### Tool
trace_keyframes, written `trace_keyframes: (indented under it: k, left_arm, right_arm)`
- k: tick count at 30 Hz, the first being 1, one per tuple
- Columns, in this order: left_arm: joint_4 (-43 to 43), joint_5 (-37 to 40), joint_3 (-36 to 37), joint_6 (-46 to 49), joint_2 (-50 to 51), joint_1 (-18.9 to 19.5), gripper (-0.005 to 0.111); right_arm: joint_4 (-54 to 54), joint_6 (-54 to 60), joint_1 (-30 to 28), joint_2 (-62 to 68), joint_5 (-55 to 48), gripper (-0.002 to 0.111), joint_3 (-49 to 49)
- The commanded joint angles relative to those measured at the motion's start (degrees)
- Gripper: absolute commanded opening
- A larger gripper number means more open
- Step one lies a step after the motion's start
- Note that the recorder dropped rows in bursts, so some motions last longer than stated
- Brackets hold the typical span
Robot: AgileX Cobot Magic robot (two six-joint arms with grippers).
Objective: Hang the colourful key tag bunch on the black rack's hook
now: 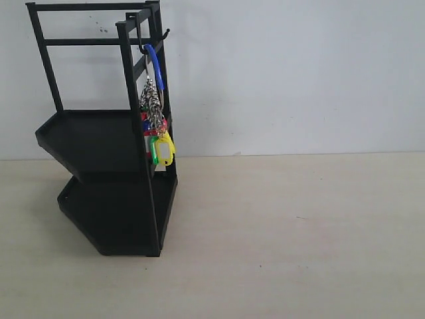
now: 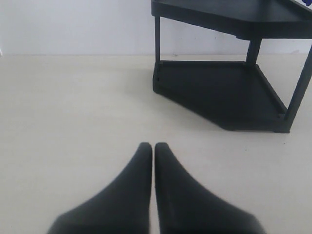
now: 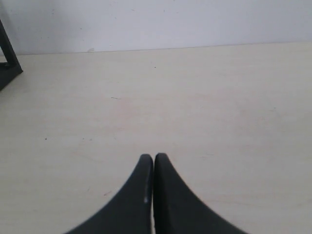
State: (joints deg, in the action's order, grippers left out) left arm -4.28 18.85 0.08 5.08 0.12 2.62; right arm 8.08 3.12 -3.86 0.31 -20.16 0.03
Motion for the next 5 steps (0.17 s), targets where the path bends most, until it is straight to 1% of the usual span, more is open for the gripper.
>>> trace_keyframes:
  k: [1,5]
  left_arm:
    - [-0.43,-0.77,-0.08,-0.6,-0.12,0.21,0.004]
    - [-0.43,-0.77,-0.08,-0.6,-0.12,0.21,0.004]
  right_arm:
    - [0.15,0.22,-0.17,-0.31,0.23,0.0,-0.03]
    - [0.15,0.22,-0.17,-0.31,0.23,0.0,-0.03]
